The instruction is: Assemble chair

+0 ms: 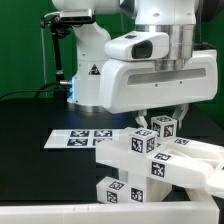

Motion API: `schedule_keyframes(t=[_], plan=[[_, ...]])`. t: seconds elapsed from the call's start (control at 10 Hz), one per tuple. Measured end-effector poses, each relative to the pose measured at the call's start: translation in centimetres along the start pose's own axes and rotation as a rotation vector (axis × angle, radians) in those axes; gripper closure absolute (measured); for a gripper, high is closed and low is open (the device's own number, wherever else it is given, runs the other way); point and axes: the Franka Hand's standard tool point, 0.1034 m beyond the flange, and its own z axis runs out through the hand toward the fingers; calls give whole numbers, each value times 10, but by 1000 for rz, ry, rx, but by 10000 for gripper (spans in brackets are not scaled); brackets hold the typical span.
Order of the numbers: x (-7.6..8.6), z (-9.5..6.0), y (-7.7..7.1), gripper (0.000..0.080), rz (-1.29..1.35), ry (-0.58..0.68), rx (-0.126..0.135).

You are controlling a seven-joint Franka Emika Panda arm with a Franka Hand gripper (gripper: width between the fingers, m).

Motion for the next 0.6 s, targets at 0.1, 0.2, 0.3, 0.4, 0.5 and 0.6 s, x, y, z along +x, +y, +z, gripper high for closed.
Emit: schedule_keyframes(t=[0.1,0.2,0.3,0.4,0.5,0.6], plan=[[0,0,0,538,12,0,0],[0,0,0,534,34,0,0],[0,0,0,534,39,0,0],[0,0,0,534,99,0,2],[0,0,0,534,189,0,2],[-1,0,1,534,292,1,7]])
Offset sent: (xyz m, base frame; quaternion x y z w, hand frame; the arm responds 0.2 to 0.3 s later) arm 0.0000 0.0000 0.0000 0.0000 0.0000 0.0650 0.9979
